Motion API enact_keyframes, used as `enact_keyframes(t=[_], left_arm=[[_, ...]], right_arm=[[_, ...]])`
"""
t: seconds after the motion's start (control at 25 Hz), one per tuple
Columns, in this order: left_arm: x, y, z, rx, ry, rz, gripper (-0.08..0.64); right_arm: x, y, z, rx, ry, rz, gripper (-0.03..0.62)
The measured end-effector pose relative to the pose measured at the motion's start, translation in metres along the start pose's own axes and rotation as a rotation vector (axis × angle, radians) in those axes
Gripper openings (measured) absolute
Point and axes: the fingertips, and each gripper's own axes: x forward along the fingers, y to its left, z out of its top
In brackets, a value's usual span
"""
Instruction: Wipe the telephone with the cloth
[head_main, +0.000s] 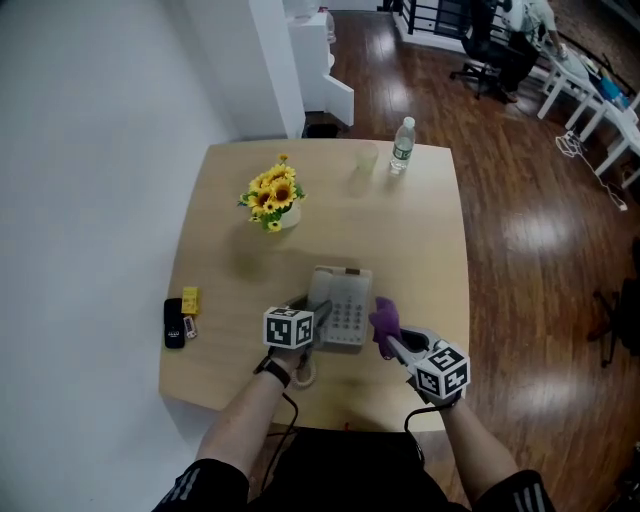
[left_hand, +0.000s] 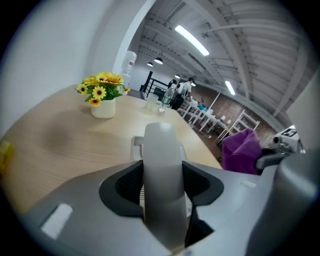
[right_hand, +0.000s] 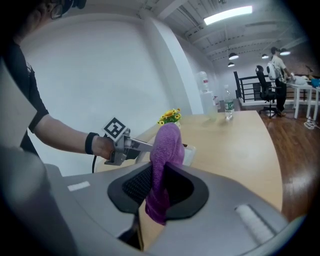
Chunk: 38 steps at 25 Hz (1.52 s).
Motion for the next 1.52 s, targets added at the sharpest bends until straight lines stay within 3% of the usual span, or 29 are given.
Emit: enact_keyframes(t=[0.16, 0.28, 0.44, 0.68, 0.88, 1.16, 1.24, 1.36, 1.52], left_arm=[[-0.055, -0.034, 0.021, -0.147, -0.162, -0.336, 0.218], [-0.107, -0.055, 0.040, -0.210, -0.280, -0.530, 0.218], [-0.172, -0.080, 0.063, -0.255, -0.384, -0.706, 0.218], [-0.254, -0.117, 0.078, -0.222, -0.494, -0.941, 0.218], [-0.292, -0.143, 0.069, -0.156, -0.495, -1.045, 0.218], [-0.315, -0.149, 0.057, -0.143, -0.513, -1.066, 0.216], [-0.323, -0.151, 0.055, -0.144, -0.520, -1.080, 0.217], [-0.331, -0.158, 0.052, -0.134, -0.522, -1.117, 0.216], [-0.341, -0.169, 0.050, -0.132, -0.540, -1.157, 0.216]], right_arm=[[-0.001, 0.015, 0.034, -0.046, -0.058, 0.023, 0.072], [-0.002, 0.037, 0.068, -0.109, -0.116, 0.058, 0.072], [-0.008, 0.084, 0.121, -0.229, -0.206, 0.126, 0.072], [-0.020, 0.169, 0.183, -0.434, -0.293, 0.261, 0.072], [-0.029, 0.235, 0.194, -0.605, -0.305, 0.362, 0.072], [-0.045, 0.279, 0.158, -0.751, -0.234, 0.411, 0.071], [-0.055, 0.284, 0.160, -0.740, -0.271, 0.412, 0.071], [-0.065, 0.282, 0.182, -0.652, -0.331, 0.385, 0.071], [-0.065, 0.296, 0.185, -0.701, -0.309, 0.405, 0.071]])
